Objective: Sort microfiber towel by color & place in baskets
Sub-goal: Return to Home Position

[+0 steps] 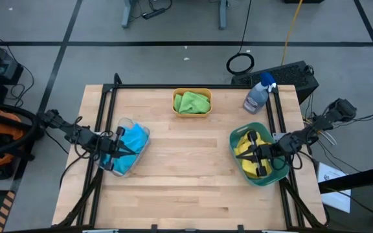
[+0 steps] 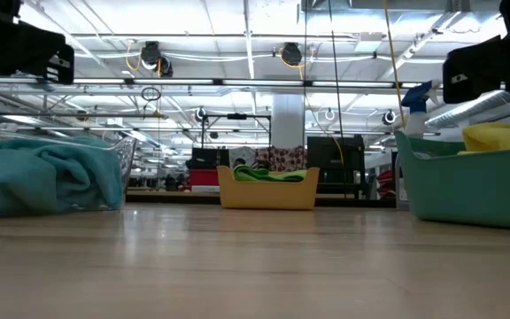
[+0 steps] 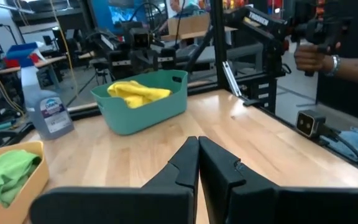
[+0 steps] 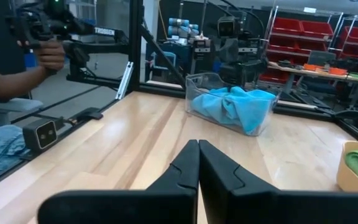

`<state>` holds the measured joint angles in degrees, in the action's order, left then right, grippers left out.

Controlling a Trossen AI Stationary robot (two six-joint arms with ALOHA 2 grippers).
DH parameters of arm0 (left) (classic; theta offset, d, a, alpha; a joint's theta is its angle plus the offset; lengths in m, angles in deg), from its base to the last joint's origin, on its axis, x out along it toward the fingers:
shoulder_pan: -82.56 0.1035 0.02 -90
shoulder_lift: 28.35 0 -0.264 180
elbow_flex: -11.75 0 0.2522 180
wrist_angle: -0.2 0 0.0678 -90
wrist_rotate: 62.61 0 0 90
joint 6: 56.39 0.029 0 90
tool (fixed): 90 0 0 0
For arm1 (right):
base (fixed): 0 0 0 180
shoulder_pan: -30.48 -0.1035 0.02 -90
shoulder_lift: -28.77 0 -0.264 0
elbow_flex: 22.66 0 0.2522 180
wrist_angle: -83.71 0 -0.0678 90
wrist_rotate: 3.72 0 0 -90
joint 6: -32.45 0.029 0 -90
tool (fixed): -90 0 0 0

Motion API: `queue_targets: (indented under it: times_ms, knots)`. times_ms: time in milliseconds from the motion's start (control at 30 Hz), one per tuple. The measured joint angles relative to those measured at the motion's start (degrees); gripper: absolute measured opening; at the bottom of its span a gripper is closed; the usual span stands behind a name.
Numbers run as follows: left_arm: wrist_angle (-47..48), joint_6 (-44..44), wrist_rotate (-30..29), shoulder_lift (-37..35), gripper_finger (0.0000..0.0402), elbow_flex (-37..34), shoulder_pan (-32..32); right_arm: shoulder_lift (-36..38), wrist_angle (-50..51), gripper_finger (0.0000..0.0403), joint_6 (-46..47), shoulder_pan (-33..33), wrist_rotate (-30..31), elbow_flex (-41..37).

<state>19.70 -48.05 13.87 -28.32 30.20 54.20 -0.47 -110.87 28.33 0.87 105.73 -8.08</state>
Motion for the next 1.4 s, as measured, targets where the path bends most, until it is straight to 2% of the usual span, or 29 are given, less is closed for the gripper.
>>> queue_targets:
  times_ms: [233,333,500,800,1067,1400]
  knots:
    - [-8.5,1.1,1.1,0.0,0.0017,-4.1,0.3,0.3,0.0,0.0,0.0,4.0,-4.9,0.0]
    - [-8.6,1.5,3.4,0.0,0.0017,-4.3,0.9,0.3,0.0,0.0,-0.5,5.8,-5.5,0.0]
    - [-8.2,1.7,7.0,0.0,0.0017,-4.3,2.2,0.8,-0.1,0.0,-1.1,10.3,-10.5,0.0]
    - [-8.1,2.4,7.3,0.0,0.0017,-4.3,4.6,4.9,5.8,0.0,-0.2,17.6,-19.7,0.0]
    - [-8.1,1.0,7.3,0.0,0.0017,-4.4,5.9,14.2,14.3,0.0,-0.1,21.7,-21.3,0.0]
    - [-8.0,-0.4,7.2,0.0,0.0017,-4.4,5.9,29.2,26.3,0.0,0.4,21.8,-21.2,0.1]
